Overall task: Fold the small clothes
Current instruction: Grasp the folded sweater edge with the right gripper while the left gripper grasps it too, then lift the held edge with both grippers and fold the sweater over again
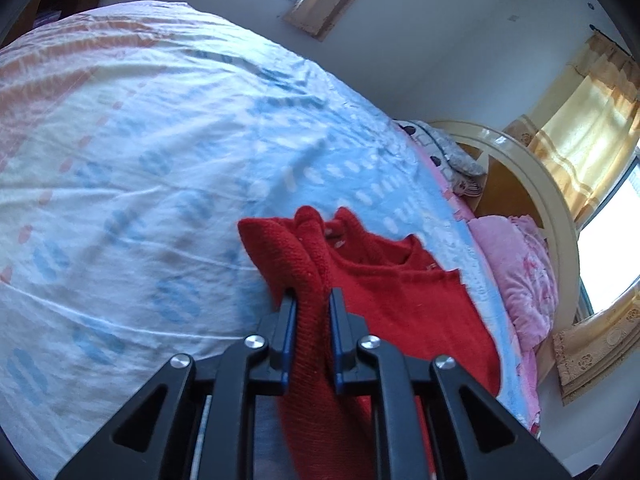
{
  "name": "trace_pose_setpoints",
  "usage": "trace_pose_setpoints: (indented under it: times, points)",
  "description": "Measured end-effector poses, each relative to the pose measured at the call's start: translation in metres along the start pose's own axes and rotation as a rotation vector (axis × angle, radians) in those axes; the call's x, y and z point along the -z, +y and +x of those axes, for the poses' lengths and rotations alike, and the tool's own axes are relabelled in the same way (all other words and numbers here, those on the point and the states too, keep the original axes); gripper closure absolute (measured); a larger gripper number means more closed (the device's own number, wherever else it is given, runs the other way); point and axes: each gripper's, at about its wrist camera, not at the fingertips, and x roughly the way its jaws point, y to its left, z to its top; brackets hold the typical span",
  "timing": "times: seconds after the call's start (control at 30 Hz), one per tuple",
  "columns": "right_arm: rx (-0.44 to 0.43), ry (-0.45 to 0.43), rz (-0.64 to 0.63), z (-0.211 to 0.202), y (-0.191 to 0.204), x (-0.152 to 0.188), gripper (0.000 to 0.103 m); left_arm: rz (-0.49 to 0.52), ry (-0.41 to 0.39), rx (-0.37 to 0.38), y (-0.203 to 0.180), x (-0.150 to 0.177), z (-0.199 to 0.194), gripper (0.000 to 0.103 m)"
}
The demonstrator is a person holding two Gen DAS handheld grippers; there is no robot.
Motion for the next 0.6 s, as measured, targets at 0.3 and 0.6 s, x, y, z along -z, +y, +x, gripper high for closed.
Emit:
trace_pose_setpoints:
  times: [0.3,0.6]
  points:
    - [0.018,-0.078,0.049,-0.031,-0.03,-0.003,0.095,0.044,-0.019,0.035,-0.045,-0.012,-0.002,0.088]
    - [0.026,-0.097,0.177,-0.056,-0.083,0.007,0.095,0.072,-0.017,0.008,-0.085,-0.019,0.02,0.089]
